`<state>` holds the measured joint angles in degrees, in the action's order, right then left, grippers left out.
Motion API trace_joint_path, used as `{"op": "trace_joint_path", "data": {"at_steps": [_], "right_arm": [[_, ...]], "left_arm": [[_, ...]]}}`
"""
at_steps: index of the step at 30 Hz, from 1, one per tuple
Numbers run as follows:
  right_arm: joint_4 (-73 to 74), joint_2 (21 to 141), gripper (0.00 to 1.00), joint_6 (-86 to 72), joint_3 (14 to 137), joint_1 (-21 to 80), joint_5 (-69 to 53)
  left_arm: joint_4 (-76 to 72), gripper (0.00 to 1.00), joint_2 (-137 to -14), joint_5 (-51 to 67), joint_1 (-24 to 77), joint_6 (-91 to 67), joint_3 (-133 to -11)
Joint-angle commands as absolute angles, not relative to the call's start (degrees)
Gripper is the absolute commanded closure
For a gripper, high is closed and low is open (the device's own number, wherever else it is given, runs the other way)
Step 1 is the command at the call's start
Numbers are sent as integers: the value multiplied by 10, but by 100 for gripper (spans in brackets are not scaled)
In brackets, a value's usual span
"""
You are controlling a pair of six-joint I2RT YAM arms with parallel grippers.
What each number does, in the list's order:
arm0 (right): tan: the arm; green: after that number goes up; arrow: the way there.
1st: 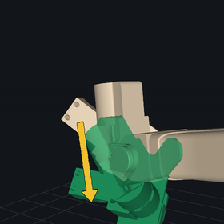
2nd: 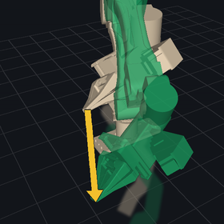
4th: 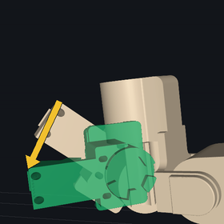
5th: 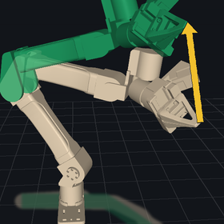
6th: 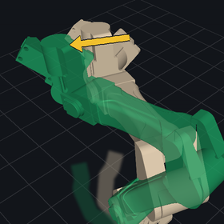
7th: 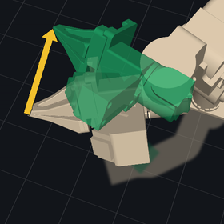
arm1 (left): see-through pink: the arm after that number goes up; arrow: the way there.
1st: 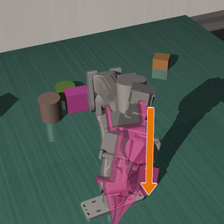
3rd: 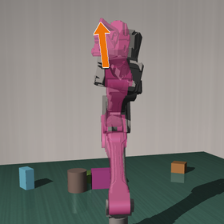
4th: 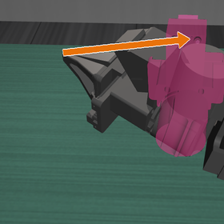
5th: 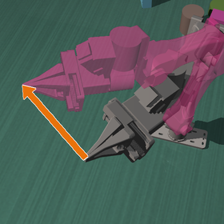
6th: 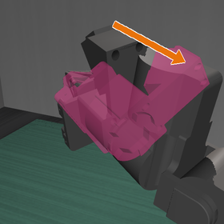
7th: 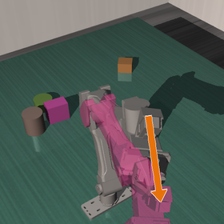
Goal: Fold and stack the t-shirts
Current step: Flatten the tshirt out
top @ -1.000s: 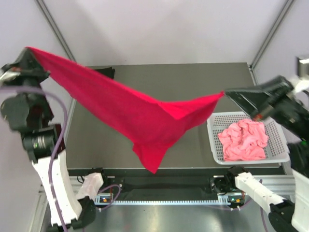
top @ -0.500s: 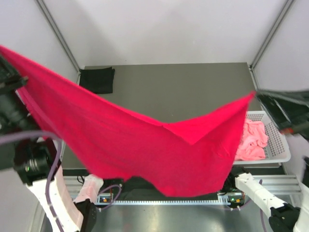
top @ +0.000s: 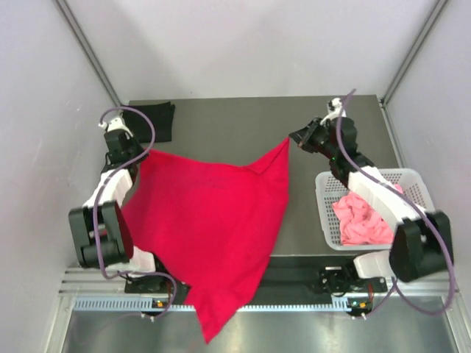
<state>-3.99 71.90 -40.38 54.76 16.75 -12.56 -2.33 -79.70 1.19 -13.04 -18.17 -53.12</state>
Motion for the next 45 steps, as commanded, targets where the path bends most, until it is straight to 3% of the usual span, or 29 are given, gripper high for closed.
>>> {"op": "trace_joint_path", "data": {"at_steps": [1, 7, 16, 20, 32, 40, 45], "right_arm": [[-184, 788, 100, -367, 565, 161, -89], [-193, 973, 100, -344, 681, 149, -97], [-146, 1125, 100, -334, 876, 138, -129], [-135, 1165, 100, -344, 934, 134, -135], [-37, 1222, 100, -323, 1060, 134, -153], [35, 1277, 100, -303, 1165, 132, -135], [57, 1304, 100, -299, 1249, 116, -122]], "left_arm": [[-178, 100, -857, 38, -130, -148, -541], [-216, 100, -1022, 59, -130, -150, -637], [-222, 100, -1114, -45, -129, -178, -730], [-199, 100, -1135, -77, -130, -172, -765], [-168, 100, -1154, -26, -129, -194, -791], [-56, 96, -1172, -23, -130, -163, -865], [-20, 100, -1156, -10, -130, -162, -899]]}}
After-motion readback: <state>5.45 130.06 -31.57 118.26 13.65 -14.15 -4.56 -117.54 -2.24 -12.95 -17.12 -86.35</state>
